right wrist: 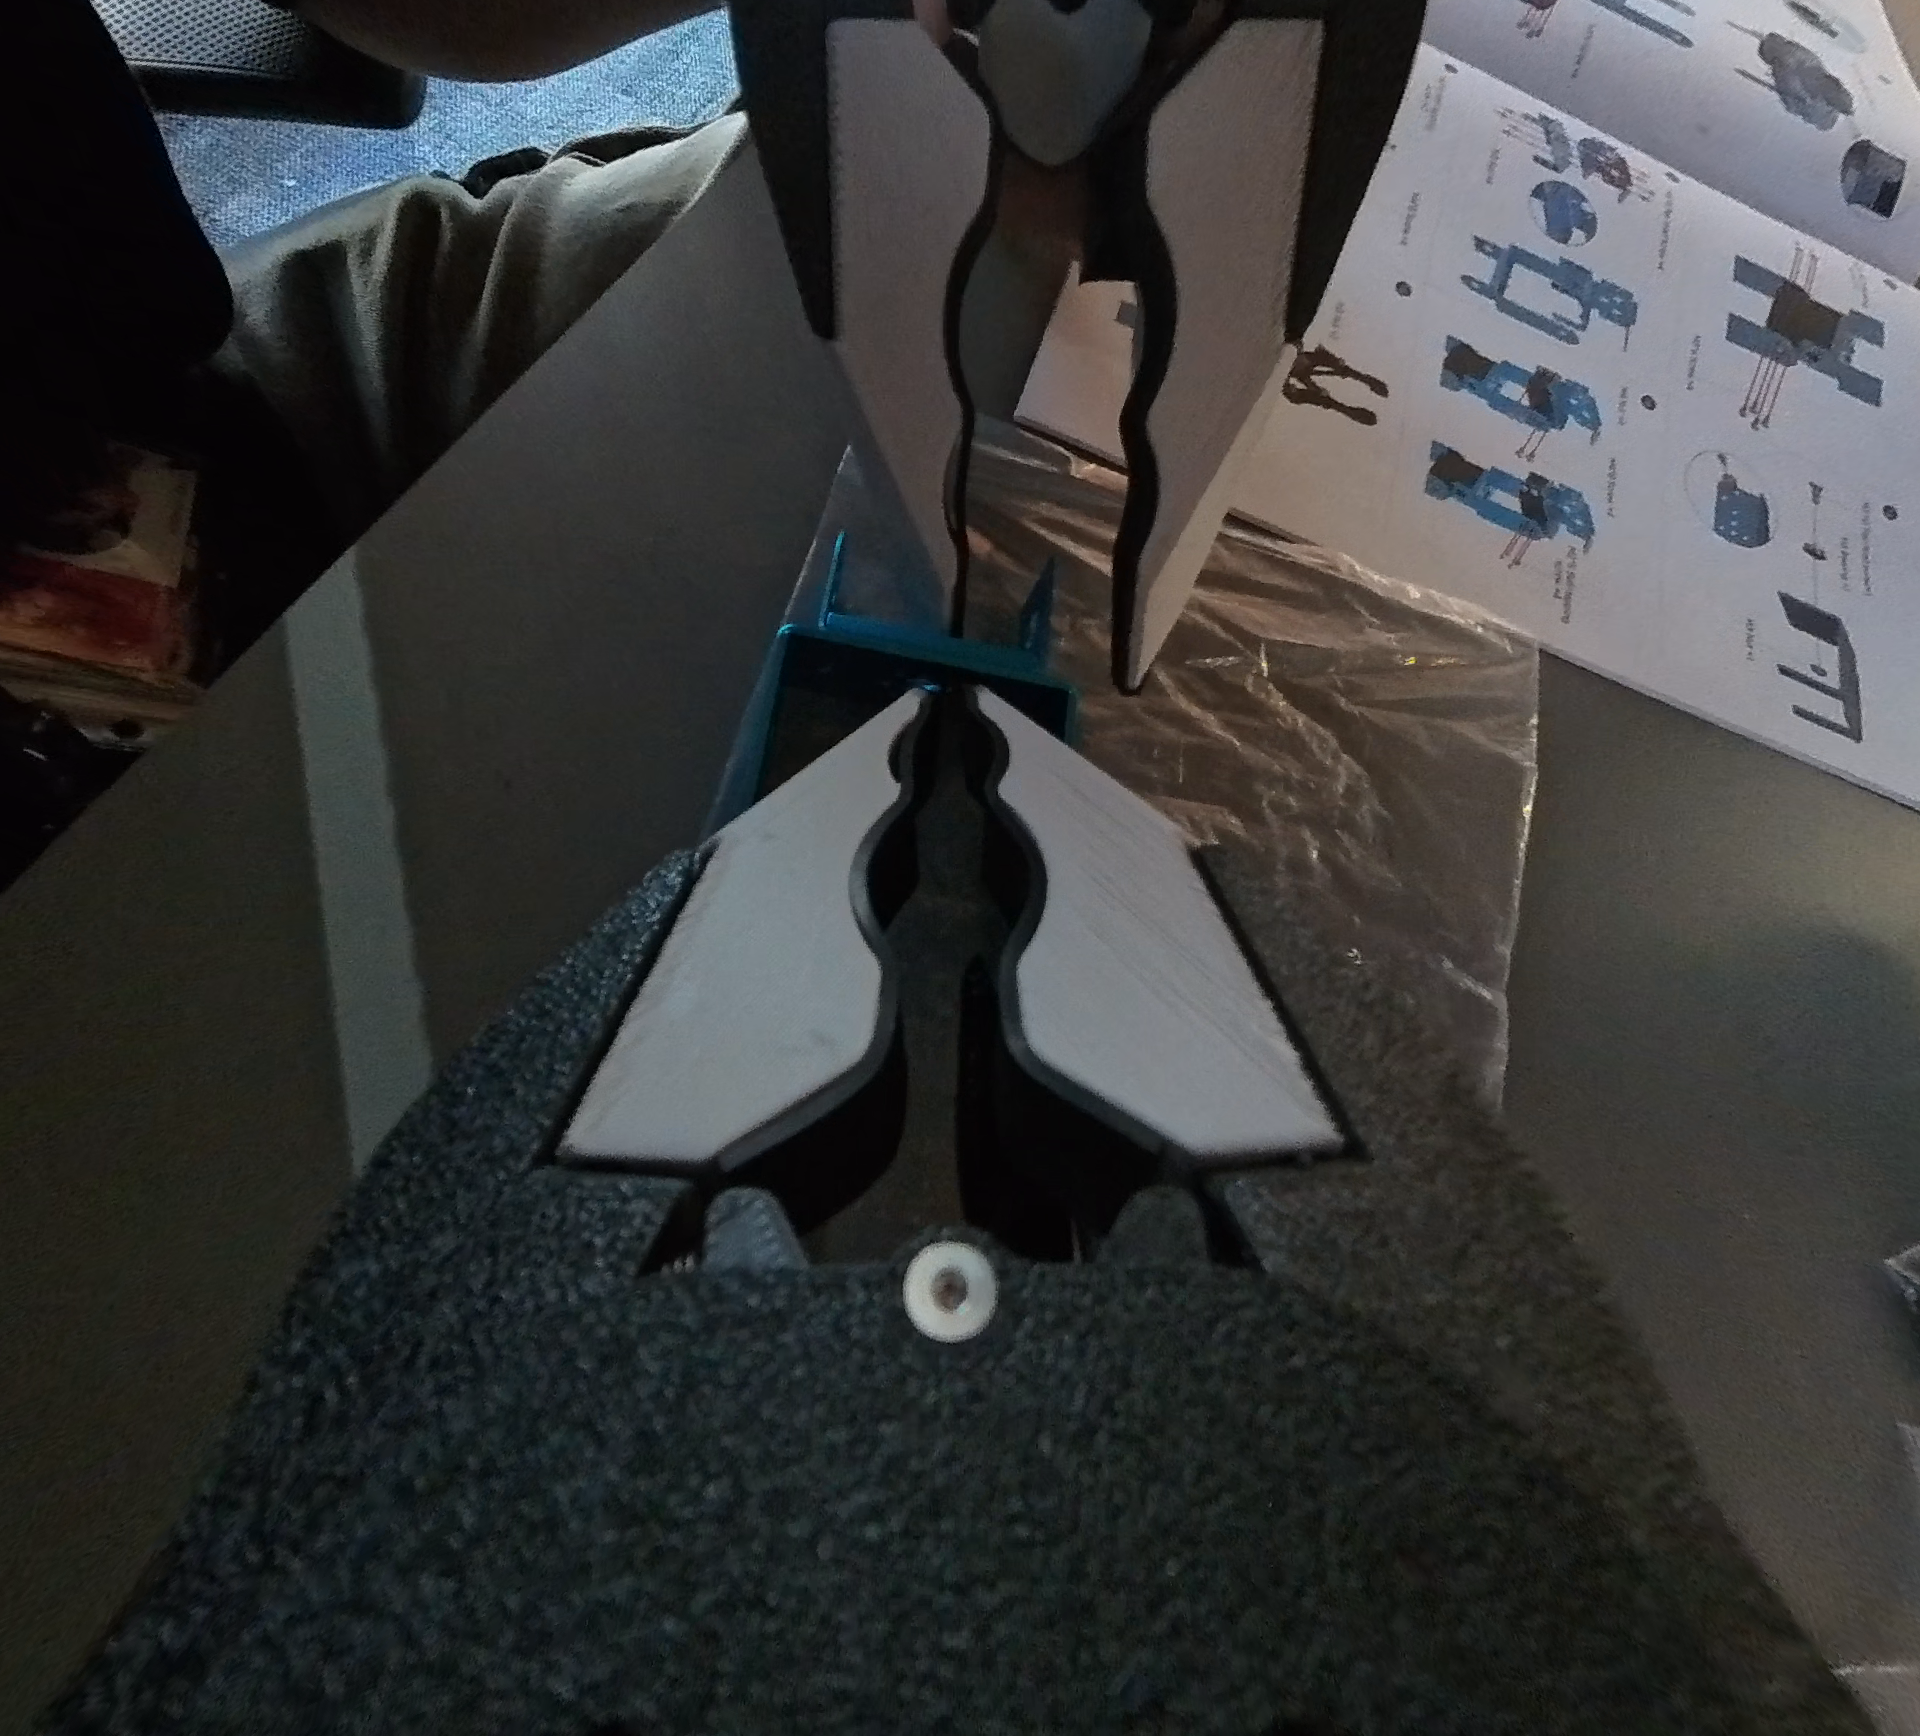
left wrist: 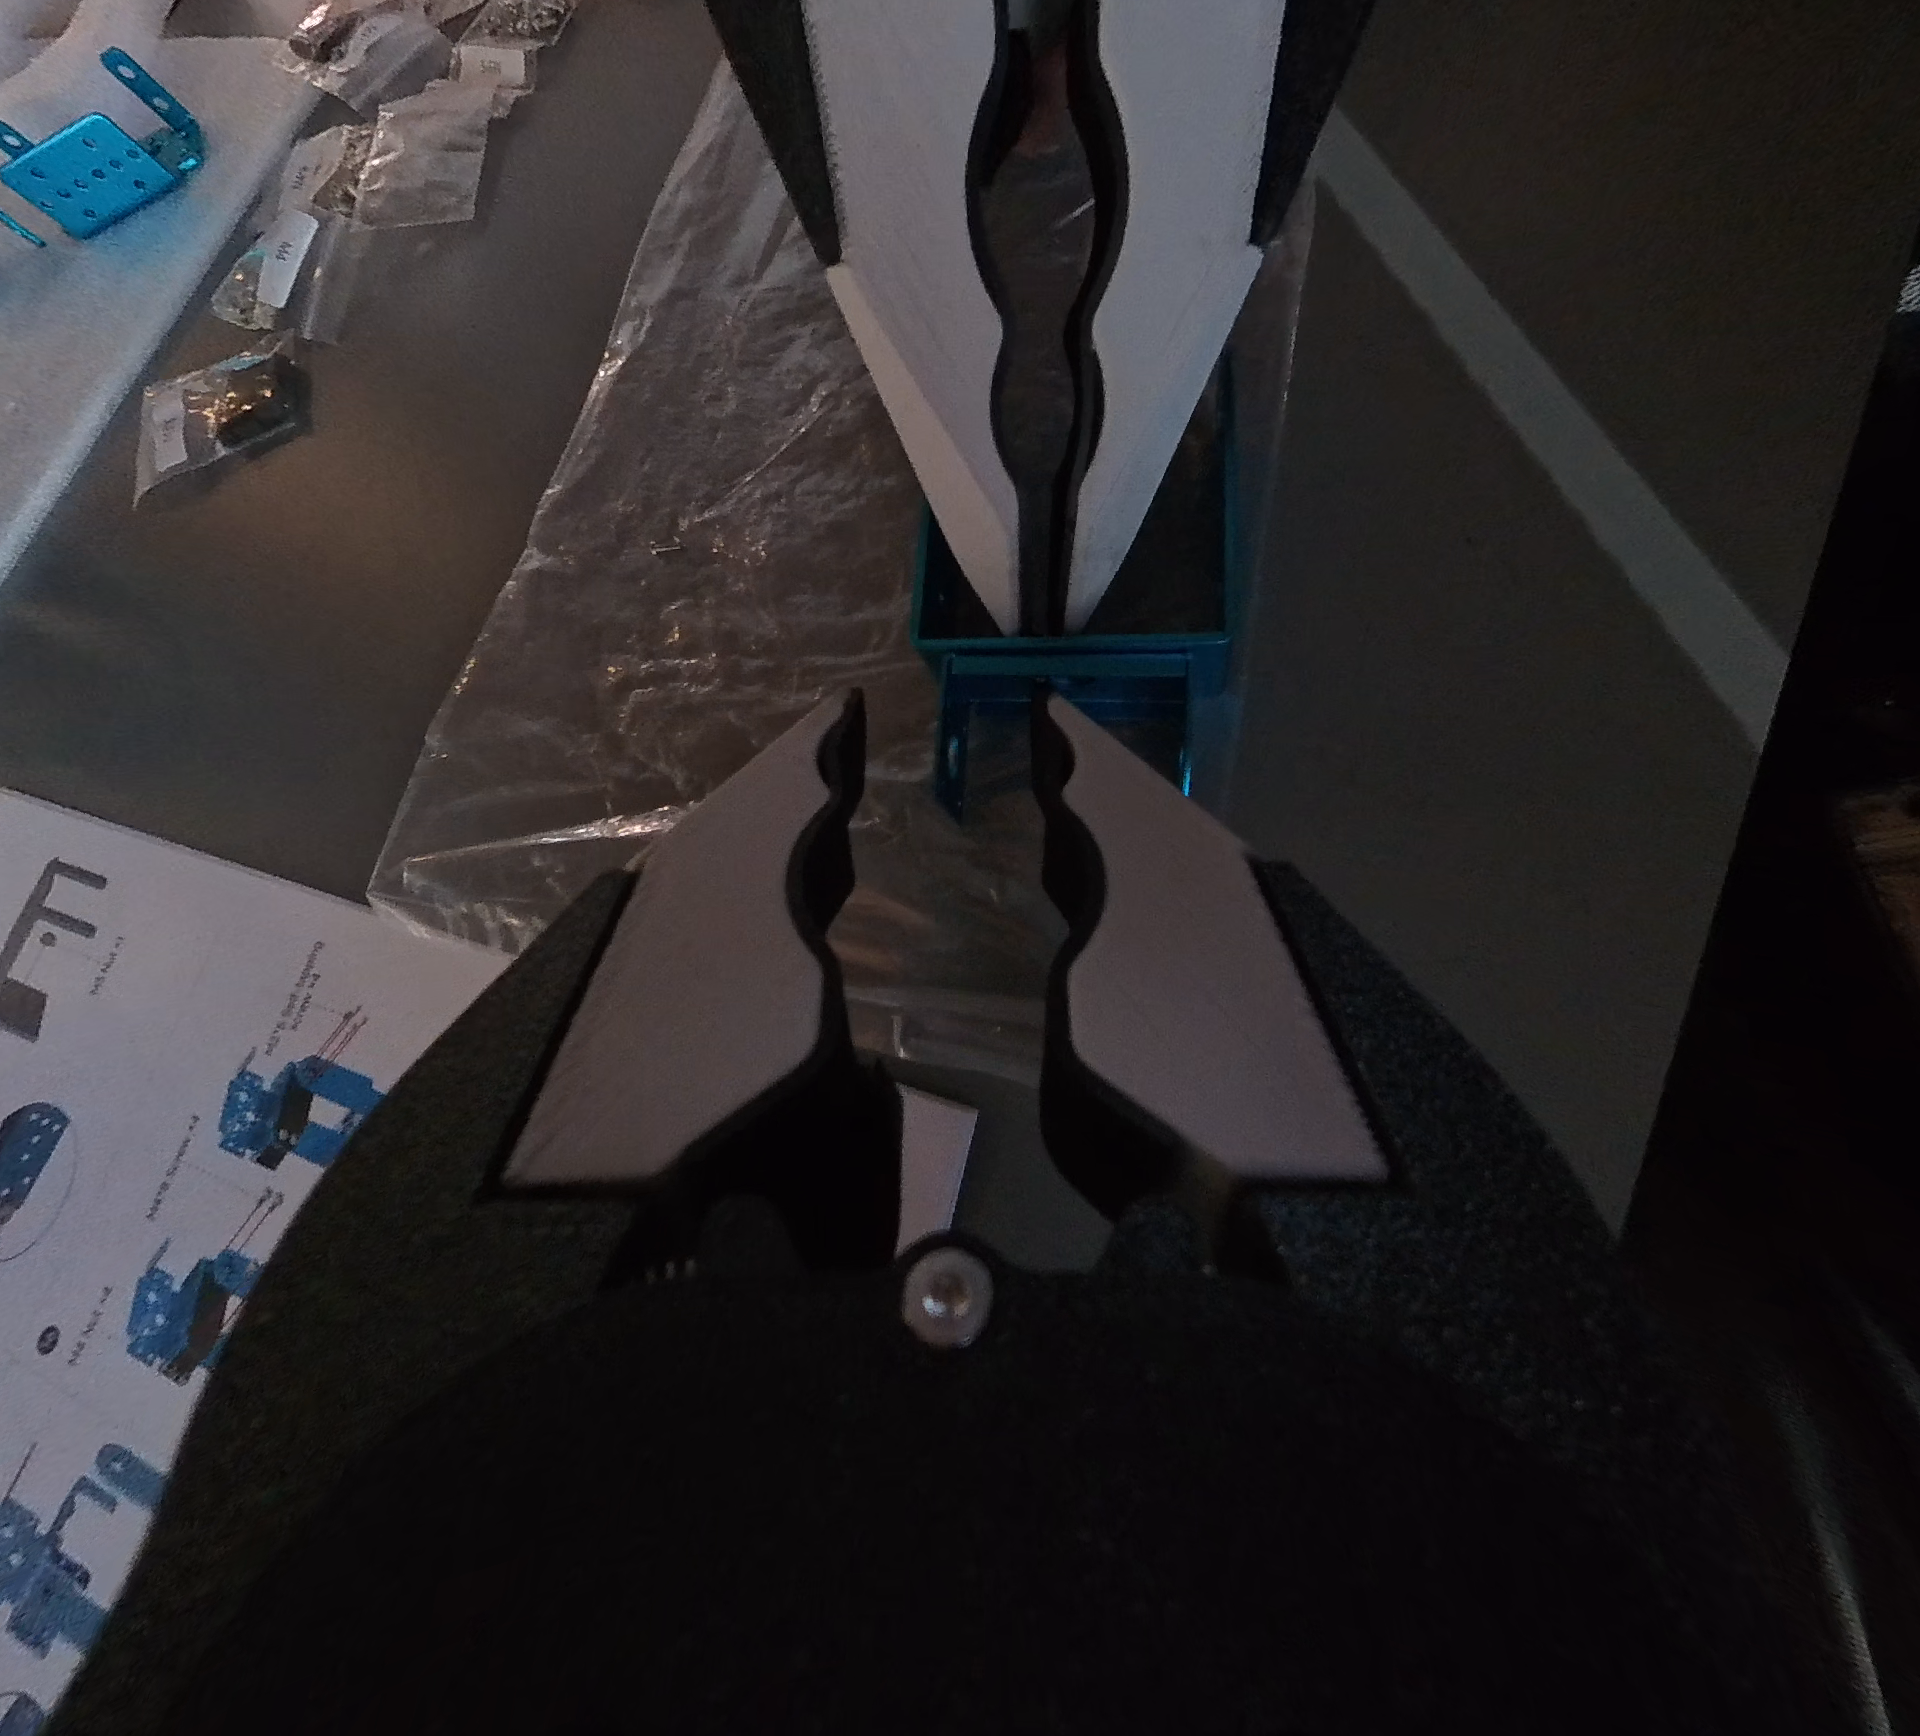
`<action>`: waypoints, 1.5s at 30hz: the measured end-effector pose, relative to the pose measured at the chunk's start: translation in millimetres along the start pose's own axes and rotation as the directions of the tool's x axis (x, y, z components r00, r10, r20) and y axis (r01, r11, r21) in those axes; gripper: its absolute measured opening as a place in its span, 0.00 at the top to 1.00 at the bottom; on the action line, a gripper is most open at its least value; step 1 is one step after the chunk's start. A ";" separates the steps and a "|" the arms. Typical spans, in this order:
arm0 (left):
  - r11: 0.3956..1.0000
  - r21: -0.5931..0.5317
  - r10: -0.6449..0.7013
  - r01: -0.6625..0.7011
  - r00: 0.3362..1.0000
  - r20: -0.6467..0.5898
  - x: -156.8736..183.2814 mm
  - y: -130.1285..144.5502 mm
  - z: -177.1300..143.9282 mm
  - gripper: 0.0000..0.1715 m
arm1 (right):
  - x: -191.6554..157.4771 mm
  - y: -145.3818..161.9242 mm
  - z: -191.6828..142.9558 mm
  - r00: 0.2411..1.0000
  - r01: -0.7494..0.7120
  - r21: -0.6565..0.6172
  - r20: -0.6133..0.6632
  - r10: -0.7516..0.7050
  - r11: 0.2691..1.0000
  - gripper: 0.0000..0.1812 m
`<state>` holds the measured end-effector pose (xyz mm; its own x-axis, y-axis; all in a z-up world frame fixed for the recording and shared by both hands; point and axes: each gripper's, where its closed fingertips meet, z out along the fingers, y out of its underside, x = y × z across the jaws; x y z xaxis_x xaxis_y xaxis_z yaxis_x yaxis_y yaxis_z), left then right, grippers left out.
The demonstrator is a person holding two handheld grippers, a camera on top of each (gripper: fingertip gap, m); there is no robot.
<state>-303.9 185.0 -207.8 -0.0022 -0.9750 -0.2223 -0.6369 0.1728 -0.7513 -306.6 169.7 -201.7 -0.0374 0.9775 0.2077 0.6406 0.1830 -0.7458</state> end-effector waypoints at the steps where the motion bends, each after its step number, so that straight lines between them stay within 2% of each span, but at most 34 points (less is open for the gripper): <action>1: 1.000 0.001 0.004 -0.004 1.000 -0.002 0.7 -0.1 0.0 0.83 | 0.0 -0.1 -0.2 1.000 0.000 0.001 0.000 0.000 1.000 0.98; 7: 1.000 0.001 0.023 -0.023 1.000 -0.018 5.4 -1.2 0.9 0.88 | -0.6 0.0 -0.2 1.000 -0.016 0.002 0.012 0.016 1.000 0.96; 12: 0.999 -0.001 0.037 -0.037 0.999 -0.015 6.4 -1.2 1.2 0.88 | -1.8 0.4 -0.8 1.000 -0.005 -0.001 0.015 0.005 1.000 0.96; 14: 0.999 -0.005 0.039 -0.039 0.999 -0.013 6.4 -0.7 1.7 0.88 | 0.8 1.7 -7.1 1.000 0.016 -0.018 0.000 -0.016 1.000 0.93; 17: 0.999 -0.008 0.044 -0.044 0.999 -0.010 6.6 -0.3 2.1 0.89 | 5.7 -8.8 -24.7 1.000 -0.012 0.039 0.013 0.011 0.999 0.92; 18: 0.999 -0.007 0.045 -0.046 0.999 -0.009 6.6 -0.4 2.0 0.89 | 9.2 -8.8 -29.1 1.000 -0.016 0.037 0.016 0.016 0.999 0.89; 20: 0.999 -0.005 0.045 -0.045 0.999 -0.008 6.4 -0.7 1.6 0.89 | 17.3 6.9 -33.9 0.999 -0.032 -0.067 0.020 0.033 0.997 0.75; 22: 0.999 0.000 0.046 -0.046 0.999 -0.009 6.8 -1.2 0.9 0.89 | 10.4 24.3 -35.6 0.987 -0.098 -0.167 0.107 0.116 0.981 0.62; 26: 0.999 0.005 0.034 -0.034 0.999 -0.010 5.6 -1.7 0.3 0.85 | 14.0 29.6 -49.7 0.980 -0.126 -0.167 0.132 0.149 0.978 0.61; 29: 0.999 0.014 0.031 -0.031 0.999 -0.021 6.6 -2.5 -0.7 0.84 | 9.9 15.9 -64.6 0.957 -0.191 -0.101 0.203 0.208 0.976 0.50; 31: 0.999 0.021 0.032 -0.031 0.999 -0.031 7.9 -3.4 -1.3 0.84 | 1.2 17.6 -64.1 0.940 -0.207 -0.113 0.251 0.230 0.972 0.46; 35: 1.000 0.017 0.012 -0.011 0.999 -0.032 5.6 -3.0 -0.7 0.84 | -4.6 32.7 -41.5 0.960 -0.139 -0.168 0.220 0.174 0.976 0.52; 41: 0.999 0.046 0.026 -0.025 0.999 -0.028 6.3 -9.3 -0.3 0.85 | -11.2 27.1 -26.4 0.963 -0.098 -0.148 0.237 0.132 0.984 0.63; 45: 0.998 0.035 0.049 -0.049 0.999 -0.022 8.4 -8.6 1.3 0.86 | -12.8 26.0 -21.3 0.961 -0.087 -0.157 0.248 0.125 0.984 0.64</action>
<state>-297.5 175.5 -204.1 -0.0504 -0.9680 -0.2457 -0.6084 0.2249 -0.7611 -273.1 159.8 -210.2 -0.1463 0.9879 -0.0507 0.7537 0.0782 -0.6525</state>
